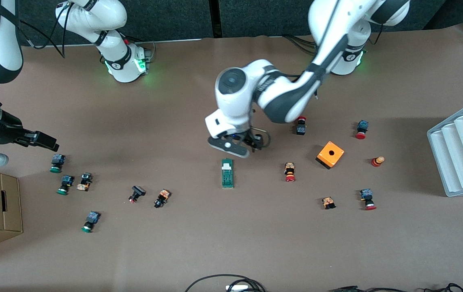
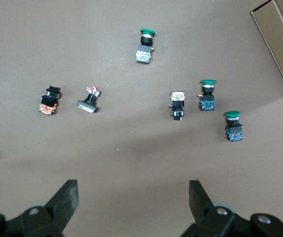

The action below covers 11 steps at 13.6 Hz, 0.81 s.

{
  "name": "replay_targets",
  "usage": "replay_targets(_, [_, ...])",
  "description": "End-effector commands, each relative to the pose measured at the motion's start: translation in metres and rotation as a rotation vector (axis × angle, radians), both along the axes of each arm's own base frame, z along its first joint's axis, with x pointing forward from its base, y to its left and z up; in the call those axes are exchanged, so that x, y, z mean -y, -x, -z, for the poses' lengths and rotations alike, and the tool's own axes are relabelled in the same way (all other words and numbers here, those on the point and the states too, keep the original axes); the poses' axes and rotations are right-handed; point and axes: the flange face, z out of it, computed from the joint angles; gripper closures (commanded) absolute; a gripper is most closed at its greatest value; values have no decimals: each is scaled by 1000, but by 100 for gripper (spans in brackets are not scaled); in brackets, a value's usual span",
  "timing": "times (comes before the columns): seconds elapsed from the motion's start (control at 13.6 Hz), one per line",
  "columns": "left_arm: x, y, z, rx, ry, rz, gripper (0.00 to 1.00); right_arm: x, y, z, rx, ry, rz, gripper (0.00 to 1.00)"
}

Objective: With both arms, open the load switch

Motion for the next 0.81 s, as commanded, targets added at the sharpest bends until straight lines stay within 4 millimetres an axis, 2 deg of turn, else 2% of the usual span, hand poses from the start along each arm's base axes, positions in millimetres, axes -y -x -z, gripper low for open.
replay_targets(0.0, [-49,-1,-48,-66,-57,-5,0,4,-3,-4,5,25,-6,0])
replay_targets(0.22, [-105,-5,-95,-89,-135,-28,0,3,-6,-15,29,31,-8,0])
replay_targets(0.37, [-156,-19,-119,-116,-156,-8,0,4,-9,-10,19,33,-10,0])
replay_targets(0.44, [-175,-21,-135,-109,-162,-28,0,4,-11,-9,23,35,-12,0])
replay_targets(0.59, [-224,-34,-145,-114,-160,-88,0,1,-12,-7,21,44,-20,0])
replay_targets(0.73, [-255,-35,-154,-107,-167,-112,0,1,-15,-5,26,51,-33,0])
